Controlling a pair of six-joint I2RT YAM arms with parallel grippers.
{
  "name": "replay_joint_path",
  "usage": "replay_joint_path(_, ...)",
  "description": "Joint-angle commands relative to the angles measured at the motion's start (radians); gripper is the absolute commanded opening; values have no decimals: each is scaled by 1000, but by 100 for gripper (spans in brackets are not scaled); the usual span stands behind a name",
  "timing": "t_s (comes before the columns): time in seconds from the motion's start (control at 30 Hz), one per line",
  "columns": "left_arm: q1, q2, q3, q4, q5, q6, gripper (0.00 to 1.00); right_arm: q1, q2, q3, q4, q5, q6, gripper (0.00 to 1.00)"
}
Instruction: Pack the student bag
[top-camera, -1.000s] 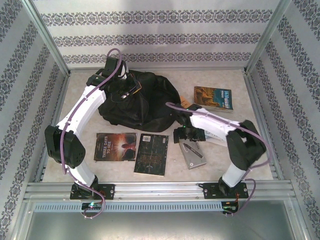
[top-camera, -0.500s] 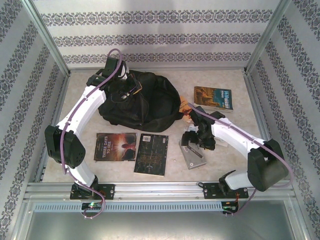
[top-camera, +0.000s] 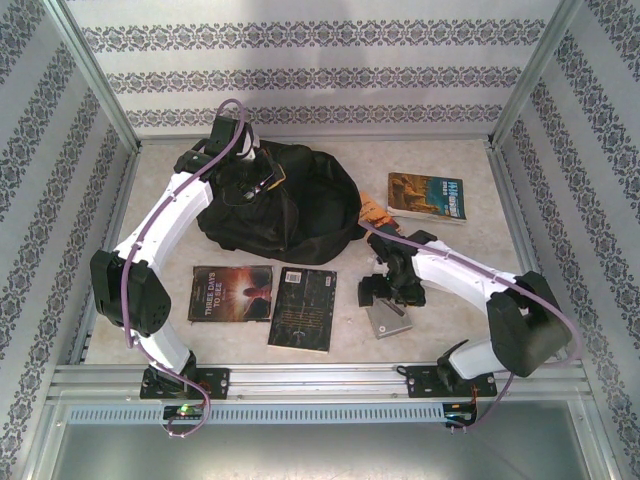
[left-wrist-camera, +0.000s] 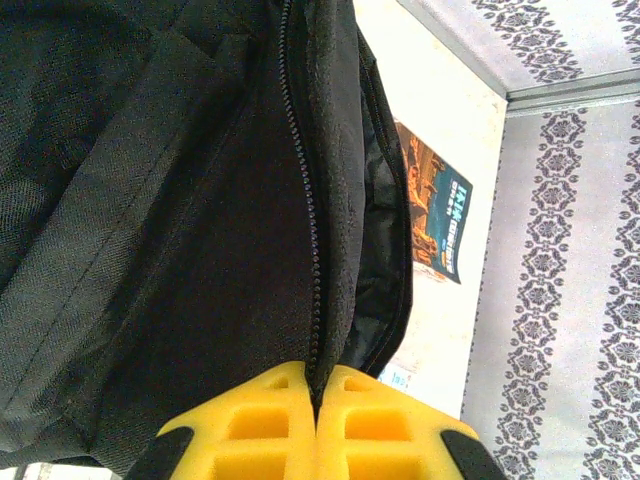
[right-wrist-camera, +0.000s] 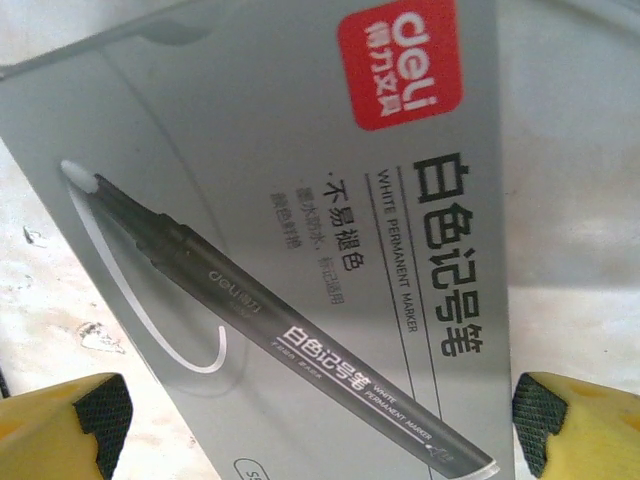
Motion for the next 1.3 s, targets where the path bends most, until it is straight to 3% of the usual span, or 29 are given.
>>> replay_joint_path(0.0, -12, -10, -9, 22, 20, 10, 0, 39, -9, 53, -39, 83, -30, 98)
replay_joint_path(0.37, -11, -5, -7, 27, 25, 17, 0, 59, 82, 108, -80, 96, -131, 98)
replay_joint_path(1.17, -10, -5, -10, 28, 27, 17, 0, 72, 208, 97, -64, 101, -135, 98)
replay_joint_path(1.27, -9, -7, -9, 28, 27, 17, 0, 72, 201, 94, -61, 94, -135, 93)
